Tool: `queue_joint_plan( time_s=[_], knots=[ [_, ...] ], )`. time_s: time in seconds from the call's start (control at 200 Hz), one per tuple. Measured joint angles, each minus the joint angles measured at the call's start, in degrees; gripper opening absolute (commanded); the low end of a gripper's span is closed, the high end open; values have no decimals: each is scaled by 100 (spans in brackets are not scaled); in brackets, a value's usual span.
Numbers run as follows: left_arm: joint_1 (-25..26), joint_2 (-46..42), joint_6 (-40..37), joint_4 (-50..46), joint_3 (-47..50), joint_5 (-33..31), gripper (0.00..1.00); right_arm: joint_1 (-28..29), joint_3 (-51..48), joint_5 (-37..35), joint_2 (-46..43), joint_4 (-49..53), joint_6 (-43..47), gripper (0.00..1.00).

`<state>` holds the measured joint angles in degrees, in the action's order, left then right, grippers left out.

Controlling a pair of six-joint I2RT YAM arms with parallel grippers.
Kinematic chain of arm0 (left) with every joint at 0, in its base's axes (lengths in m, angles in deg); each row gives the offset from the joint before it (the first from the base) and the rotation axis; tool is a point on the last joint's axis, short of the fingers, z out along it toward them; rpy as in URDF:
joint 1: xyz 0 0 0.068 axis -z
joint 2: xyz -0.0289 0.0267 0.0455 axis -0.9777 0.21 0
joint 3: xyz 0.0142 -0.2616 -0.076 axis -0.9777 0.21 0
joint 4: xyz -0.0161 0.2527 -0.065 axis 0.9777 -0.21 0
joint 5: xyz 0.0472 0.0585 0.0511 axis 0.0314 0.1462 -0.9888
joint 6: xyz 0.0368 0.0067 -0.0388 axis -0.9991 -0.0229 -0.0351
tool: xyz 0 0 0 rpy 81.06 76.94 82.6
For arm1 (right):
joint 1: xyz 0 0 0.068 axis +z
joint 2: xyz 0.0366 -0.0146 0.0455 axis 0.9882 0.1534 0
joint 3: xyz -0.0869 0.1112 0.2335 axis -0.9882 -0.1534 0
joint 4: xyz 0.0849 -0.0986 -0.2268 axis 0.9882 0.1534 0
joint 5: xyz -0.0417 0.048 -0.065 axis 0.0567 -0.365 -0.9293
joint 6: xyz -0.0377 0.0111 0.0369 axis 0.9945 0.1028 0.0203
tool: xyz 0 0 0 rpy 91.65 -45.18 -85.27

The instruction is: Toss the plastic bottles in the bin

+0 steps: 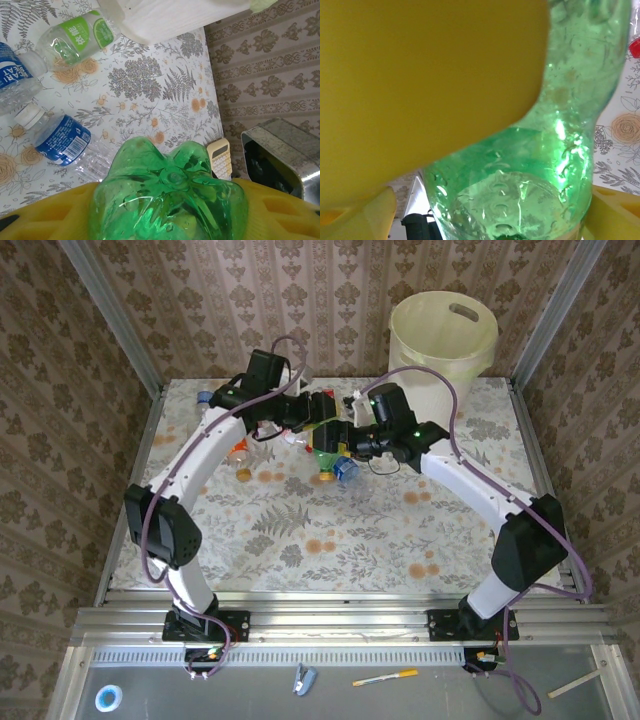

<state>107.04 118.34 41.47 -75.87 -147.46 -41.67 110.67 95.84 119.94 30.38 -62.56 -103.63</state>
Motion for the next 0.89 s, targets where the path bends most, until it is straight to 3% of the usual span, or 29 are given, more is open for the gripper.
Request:
queue_joint_plan(
  time_s=[0.12, 0.45, 0.56, 0.755, 0.815, 0.895],
  knots=[
    [2, 57, -2, -7, -44, 37, 29, -4, 42, -4, 111, 22, 90, 78],
    [0, 85, -2, -31, -70, 146, 30, -26, 74, -9, 197, 50, 122, 70],
    [0, 101, -4, -33, -70, 173, 31, -26, 74, -7, 197, 66, 131, 61],
    [0, 144, -7, -37, -70, 236, 33, -37, 74, -7, 197, 153, 122, 54],
    [0, 149, -7, -37, -70, 240, 37, -37, 74, -7, 197, 155, 122, 53],
    [0, 149, -4, -35, -70, 240, 53, -37, 74, -7, 197, 157, 122, 50]
  ],
)
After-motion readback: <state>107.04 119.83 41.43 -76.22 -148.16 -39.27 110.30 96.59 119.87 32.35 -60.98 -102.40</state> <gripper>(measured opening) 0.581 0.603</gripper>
